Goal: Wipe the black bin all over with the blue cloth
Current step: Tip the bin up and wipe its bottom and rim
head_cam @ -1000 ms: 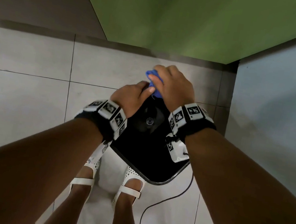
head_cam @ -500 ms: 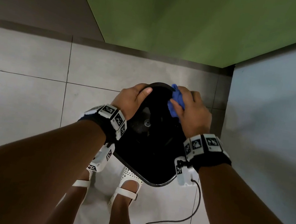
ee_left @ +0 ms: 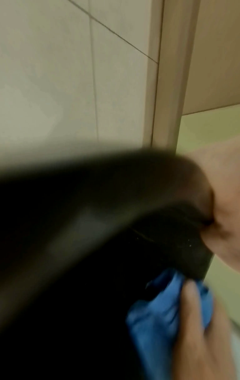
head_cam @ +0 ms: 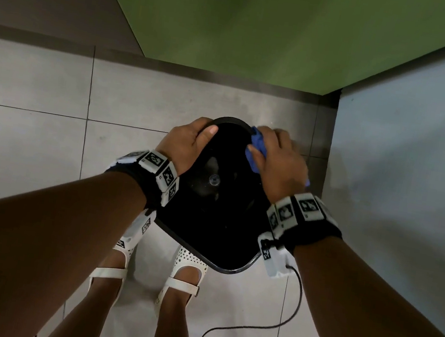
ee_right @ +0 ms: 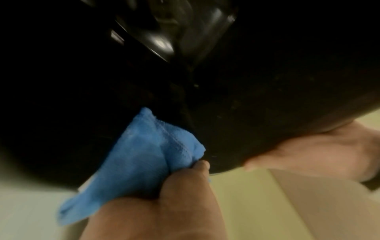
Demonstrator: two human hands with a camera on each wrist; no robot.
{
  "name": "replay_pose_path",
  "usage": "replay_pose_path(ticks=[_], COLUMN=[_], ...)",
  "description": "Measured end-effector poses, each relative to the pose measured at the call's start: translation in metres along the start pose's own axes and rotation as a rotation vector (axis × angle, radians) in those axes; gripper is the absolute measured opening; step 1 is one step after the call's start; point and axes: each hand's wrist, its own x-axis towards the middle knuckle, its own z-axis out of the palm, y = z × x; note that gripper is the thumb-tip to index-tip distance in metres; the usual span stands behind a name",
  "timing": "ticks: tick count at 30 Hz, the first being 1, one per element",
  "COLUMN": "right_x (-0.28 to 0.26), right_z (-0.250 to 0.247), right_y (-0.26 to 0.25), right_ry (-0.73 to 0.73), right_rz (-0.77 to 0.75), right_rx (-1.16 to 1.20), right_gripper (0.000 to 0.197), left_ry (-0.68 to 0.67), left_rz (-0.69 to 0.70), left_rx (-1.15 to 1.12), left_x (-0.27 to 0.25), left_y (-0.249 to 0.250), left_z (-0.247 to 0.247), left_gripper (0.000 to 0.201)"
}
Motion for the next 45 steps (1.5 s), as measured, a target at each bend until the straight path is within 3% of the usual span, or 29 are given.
replay_pose_path(ticks=[4, 8, 13, 17, 22, 26, 28, 30, 33, 38, 41, 45], right_x=[0.032, 0.034, 0.010, -0.009, -0.023, -0.008, 0.001, 0.012, 0.028, 0.033, 0.026, 0.004], right_z=[0.002, 0.006, 0.013, 0.015, 0.017, 0.007, -0.001, -0.005, -0.007, -0.005, -0.003, -0.003], right_y=[-0.040, -0.041, -0.026, -0.006, 0.007, 0.004, 0.002, -0.005, -0.024, -0.032, -0.024, -0.007], right_ry=[-0.034, -0.013, 0.103, 0.137, 0.139, 0.148, 0.109, 0.072, 0.001, -0.003, 0.013, 0.090], right_rz=[-0.104, -0.119, 0.086, 0.224, 0.508, 0.405, 0.284, 0.135, -0.054, -0.084, 0.006, 0.349], right_rx=[-0.065, -0.068, -0.078, -0.017, 0.035, 0.034, 0.045, 0.011, -0.030, -0.067, -0.092, 0.265], right_gripper=[0.042, 0.043, 0.044, 0.047, 0.050, 0.043, 0.042, 0.042, 0.042, 0.052, 0.057, 0.049], left_ry=[0.032, 0.082, 0.098, 0.121, 0.145, 0.156, 0.189, 0.214, 0.128, 0.023, 0.080, 0.089], left_rz=[0.011, 0.003, -0.014, -0.035, -0.022, -0.008, 0.074, 0.163, 0.111, 0.080, 0.076, 0.057], left_rx=[-0.022, -0.079, -0.077, -0.094, -0.080, -0.052, -0.001, 0.164, 0.374, 0.475, 0.536, 0.575], left_x=[-0.004, -0.005, -0.006, -0.008, -0.012, -0.016, -0.015, -0.006, 0.011, 0.012, 0.009, 0.011], left_y=[0.001, -0.002, -0.001, 0.000, 0.002, 0.004, 0.008, 0.014, 0.022, 0.014, 0.015, 0.016], left_z=[0.004, 0.003, 0.015, 0.016, 0.019, 0.017, 0.012, 0.004, -0.007, -0.014, -0.011, -0.009], left_gripper=[0.034, 0.032, 0.034, 0.033, 0.034, 0.038, 0.043, 0.043, 0.042, 0.044, 0.048, 0.054])
